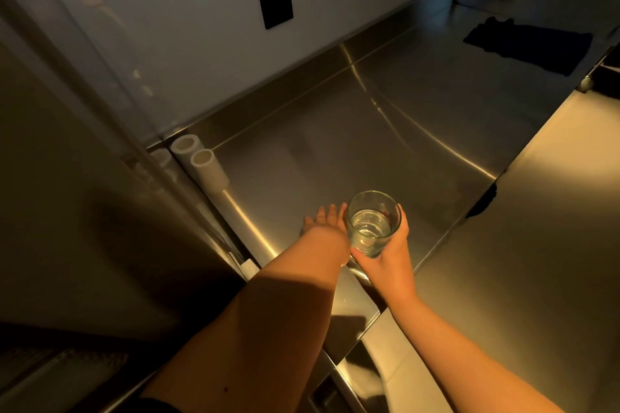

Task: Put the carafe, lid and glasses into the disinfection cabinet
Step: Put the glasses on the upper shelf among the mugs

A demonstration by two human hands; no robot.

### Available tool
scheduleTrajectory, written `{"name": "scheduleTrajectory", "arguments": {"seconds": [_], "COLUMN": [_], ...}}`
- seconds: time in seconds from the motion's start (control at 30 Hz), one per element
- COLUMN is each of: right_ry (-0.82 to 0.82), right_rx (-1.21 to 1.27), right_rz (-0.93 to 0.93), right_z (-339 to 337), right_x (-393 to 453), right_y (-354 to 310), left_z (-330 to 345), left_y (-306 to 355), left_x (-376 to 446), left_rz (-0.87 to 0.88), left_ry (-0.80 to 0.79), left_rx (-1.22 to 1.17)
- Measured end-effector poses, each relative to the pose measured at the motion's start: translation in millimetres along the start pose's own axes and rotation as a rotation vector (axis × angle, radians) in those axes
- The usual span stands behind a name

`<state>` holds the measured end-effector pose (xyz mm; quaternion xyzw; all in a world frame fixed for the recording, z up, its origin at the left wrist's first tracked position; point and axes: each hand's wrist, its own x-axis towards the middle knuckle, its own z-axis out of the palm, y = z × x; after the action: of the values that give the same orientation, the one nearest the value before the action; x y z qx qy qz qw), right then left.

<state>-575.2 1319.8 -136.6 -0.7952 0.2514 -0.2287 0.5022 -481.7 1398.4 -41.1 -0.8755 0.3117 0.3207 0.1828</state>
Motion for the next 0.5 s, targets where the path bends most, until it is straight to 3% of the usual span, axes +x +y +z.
{"name": "scheduleTrajectory", "arguments": {"seconds": [0.5], "right_ry": [0.080], "right_rx": [0.061], "right_rz": [0.032], "right_z": [3.3], "right_x": [4.5], "right_y": [0.5], "left_z": [-2.9], "left_y": [1.6], "left_x": [-4.1], "left_rz": [0.003], "left_ry": [-0.002], "left_rx": [-0.025]}}
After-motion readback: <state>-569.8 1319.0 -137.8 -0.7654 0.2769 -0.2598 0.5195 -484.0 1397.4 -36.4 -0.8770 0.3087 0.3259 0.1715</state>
